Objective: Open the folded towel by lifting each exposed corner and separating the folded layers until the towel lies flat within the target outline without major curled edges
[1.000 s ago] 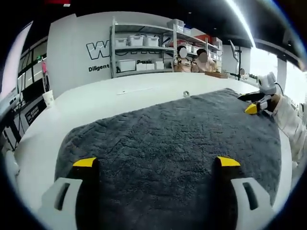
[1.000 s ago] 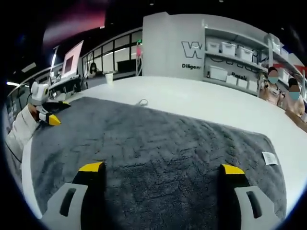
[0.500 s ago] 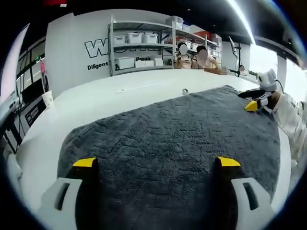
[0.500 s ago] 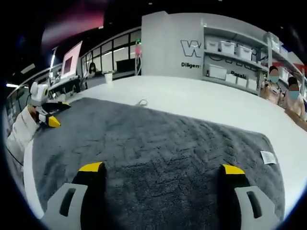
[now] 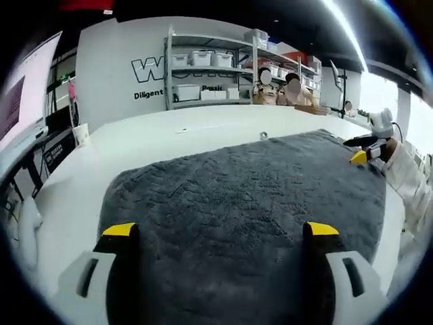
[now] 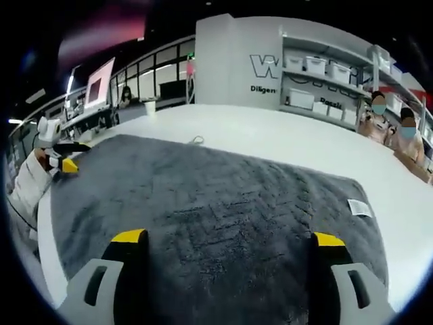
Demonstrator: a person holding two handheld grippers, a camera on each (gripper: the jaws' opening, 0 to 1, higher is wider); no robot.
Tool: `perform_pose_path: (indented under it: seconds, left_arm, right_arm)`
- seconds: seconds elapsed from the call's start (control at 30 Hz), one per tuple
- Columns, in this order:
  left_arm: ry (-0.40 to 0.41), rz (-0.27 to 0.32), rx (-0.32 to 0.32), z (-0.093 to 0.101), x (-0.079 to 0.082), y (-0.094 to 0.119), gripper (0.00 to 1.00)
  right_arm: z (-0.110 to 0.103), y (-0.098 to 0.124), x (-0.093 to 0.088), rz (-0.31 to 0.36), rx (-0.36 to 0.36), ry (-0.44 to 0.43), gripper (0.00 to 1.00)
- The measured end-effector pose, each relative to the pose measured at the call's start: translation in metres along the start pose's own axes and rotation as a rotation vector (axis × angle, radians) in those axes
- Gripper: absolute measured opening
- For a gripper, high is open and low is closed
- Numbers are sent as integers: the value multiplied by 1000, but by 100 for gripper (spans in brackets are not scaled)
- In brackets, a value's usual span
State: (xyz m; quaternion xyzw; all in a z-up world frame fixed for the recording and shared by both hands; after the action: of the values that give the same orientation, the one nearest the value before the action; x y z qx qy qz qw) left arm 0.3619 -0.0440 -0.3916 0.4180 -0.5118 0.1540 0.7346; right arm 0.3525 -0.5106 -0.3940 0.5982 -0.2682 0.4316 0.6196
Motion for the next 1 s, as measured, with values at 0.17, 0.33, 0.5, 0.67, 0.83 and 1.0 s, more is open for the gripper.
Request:
perform_pose_path:
  seconds: [0.17, 0.33, 0.5, 0.67, 0.83, 1.0]
  left_arm:
    - [20, -1, 22, 3, -7, 13, 99]
    - [32, 12, 23, 10, -12, 19, 99]
    - [42, -26, 37, 8, -23, 20, 98]
    - [22, -9, 55, 7, -26, 22, 96]
    - [13, 7, 53, 7, -28, 22, 96]
    - [10, -2, 46, 6, -28, 23, 96]
  right_arm:
    - [1, 7, -3, 3, 11, -14, 98]
    - [-3, 6, -10, -20, 24, 1, 98]
    - [-3, 3, -12, -21, 32, 0, 99]
    - [-2, 2, -14, -7, 33, 12, 99]
    - [-1, 3, -17, 22, 43, 12, 99]
    - [0, 3, -17, 28, 44, 11, 99]
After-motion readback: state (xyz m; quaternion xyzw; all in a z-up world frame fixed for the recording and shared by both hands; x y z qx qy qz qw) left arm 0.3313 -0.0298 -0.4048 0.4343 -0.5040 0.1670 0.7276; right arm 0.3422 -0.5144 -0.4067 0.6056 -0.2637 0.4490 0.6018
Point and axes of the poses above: the point that each gripper's makers call its tool centre point, and the gripper's own axes: y roughly backward along the fingers, z roughly to its right, x roughly out of its top, the point moved 8 cm from there along y, roughly backward along the fingers, and after that the axes turned 14 degrees about -x, right-handed, at the moved point
